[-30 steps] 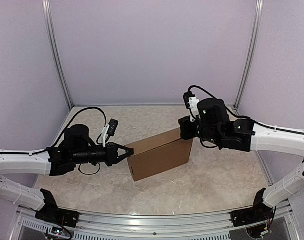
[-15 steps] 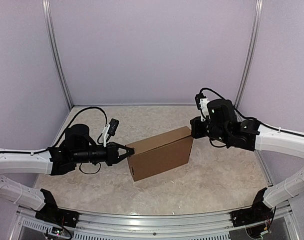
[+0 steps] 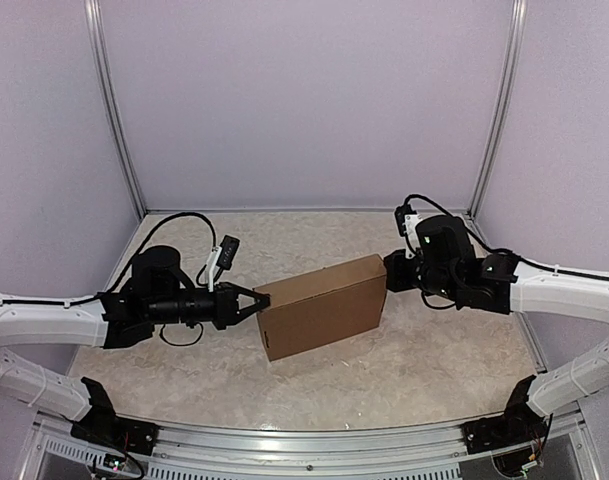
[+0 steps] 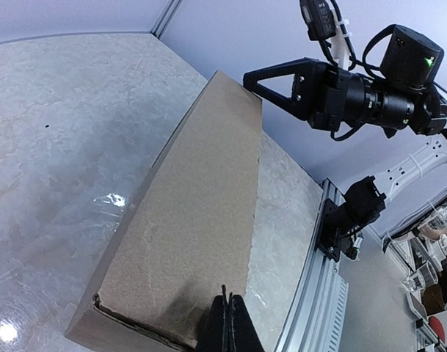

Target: Fold the paper box

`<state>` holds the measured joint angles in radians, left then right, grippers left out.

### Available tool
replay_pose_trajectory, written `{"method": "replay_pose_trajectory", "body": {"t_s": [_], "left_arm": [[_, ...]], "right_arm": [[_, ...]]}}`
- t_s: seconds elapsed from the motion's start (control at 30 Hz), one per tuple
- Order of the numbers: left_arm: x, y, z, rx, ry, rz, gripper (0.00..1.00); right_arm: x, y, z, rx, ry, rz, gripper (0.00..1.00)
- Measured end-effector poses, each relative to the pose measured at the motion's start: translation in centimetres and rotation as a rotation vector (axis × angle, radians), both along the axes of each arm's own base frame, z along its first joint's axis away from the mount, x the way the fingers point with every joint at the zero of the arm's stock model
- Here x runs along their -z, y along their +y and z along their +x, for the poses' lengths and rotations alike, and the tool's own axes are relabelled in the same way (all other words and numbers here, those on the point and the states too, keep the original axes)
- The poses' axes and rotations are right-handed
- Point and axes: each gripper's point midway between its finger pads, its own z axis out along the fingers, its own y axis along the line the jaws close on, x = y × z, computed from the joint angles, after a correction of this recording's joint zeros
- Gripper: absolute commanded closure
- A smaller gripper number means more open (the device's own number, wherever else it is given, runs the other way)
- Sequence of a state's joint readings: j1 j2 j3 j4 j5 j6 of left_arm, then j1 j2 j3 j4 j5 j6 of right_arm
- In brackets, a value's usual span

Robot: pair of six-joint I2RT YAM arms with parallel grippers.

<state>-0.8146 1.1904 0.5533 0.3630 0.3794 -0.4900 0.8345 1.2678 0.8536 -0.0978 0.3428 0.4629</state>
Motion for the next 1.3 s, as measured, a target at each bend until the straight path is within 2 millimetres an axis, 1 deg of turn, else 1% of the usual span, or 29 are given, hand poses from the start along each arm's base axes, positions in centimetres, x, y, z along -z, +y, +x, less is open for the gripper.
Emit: {"method": "replay_pose_trajectory", "body": {"t_s": [0.03, 0.1, 0.17, 0.23, 0.33, 0.37, 0.43, 0.47, 0.53, 0.57, 0.63, 0.7, 0.8, 0.87, 0.9, 0.93, 0.97, 1.1, 1.2, 1.3], "left_arm": [[0.0, 0.0, 0.0, 0.000, 0.000, 0.000, 0.99], [0.0, 0.0, 0.1, -0.002, 0.003, 0.003, 0.93], [-0.1, -0.1, 0.1, -0.001, 0.006, 0.007, 0.89], [-0.4, -0.1, 0.2, -0.001, 0.009, 0.015, 0.84], [-0.9, -0.3, 0.4, 0.001, 0.015, 0.042, 0.76], [-1.3, -0.3, 0.5, 0.000, 0.011, 0.050, 0.68], [-2.5, -0.5, 0.9, -0.001, -0.005, 0.067, 0.63], [-3.6, -0.6, 1.1, -0.006, -0.018, 0.071, 0.61], [-5.6, -0.6, 1.6, -0.017, -0.058, 0.073, 0.52], [-6.6, -0.5, 1.9, -0.031, -0.078, 0.076, 0.50], [-8.6, 0.1, 2.5, -0.071, -0.116, 0.086, 0.48], [-10.3, 1.1, 3.5, -0.130, -0.143, 0.100, 0.39], [-12.0, 2.5, 5.3, -0.222, -0.170, 0.123, 0.31], [-12.1, 3.4, 6.3, -0.278, -0.174, 0.139, 0.24], [-11.9, 3.8, 6.7, -0.300, -0.169, 0.150, 0.18], [-11.6, 4.2, 7.2, -0.322, -0.162, 0.164, 0.06], [-11.1, 4.5, 7.7, -0.340, -0.153, 0.178, 0.02], [-9.4, 5.4, 9.1, -0.398, -0.120, 0.219, 0.01], [-9.1, 6.2, 9.7, -0.434, -0.114, 0.228, 0.01], [-8.9, 7.2, 10.8, -0.474, -0.098, 0.223, 0.01]], "right_arm": [[0.0, -0.1, -0.1, -0.002, 0.002, -0.006, 1.00], [-0.2, -0.3, -0.2, -0.005, 0.003, -0.016, 1.00], [-0.8, -0.3, -0.3, -0.011, -0.001, -0.030, 1.00], [-1.8, -0.4, -0.3, -0.016, -0.017, -0.029, 1.00], [-4.0, -0.6, -0.5, -0.023, -0.048, -0.017, 1.00], [-4.8, -0.8, -0.7, -0.025, -0.060, -0.009, 1.00], [-6.0, -1.4, -1.2, -0.027, -0.083, 0.003, 1.00], [-6.7, -1.8, -1.6, -0.029, -0.093, 0.009, 1.00], [-7.8, -2.4, -2.2, -0.032, -0.111, 0.024, 1.00], [-8.2, -2.7, -2.6, -0.035, -0.116, 0.031, 1.00], [-8.7, -3.3, -3.2, -0.043, -0.119, 0.041, 1.00], [-8.5, -3.8, -3.9, -0.052, -0.110, 0.041, 1.00], [-6.8, -4.6, -4.9, -0.058, -0.071, 0.025, 1.00], [-5.0, -5.1, -5.5, -0.059, -0.031, 0.003, 1.00], [-3.8, -5.3, -5.9, -0.060, -0.003, -0.011, 1.00], [-2.7, -5.5, -6.1, -0.059, 0.024, -0.024, 1.00], [-1.7, -5.7, -6.4, -0.058, 0.049, -0.034, 1.00], [1.8, -6.3, -7.5, -0.055, 0.138, -0.056, 1.00], [4.0, -6.5, -8.2, -0.052, 0.195, -0.054, 1.00], [6.4, -6.4, -8.8, -0.055, 0.256, -0.049, 1.00]]}}
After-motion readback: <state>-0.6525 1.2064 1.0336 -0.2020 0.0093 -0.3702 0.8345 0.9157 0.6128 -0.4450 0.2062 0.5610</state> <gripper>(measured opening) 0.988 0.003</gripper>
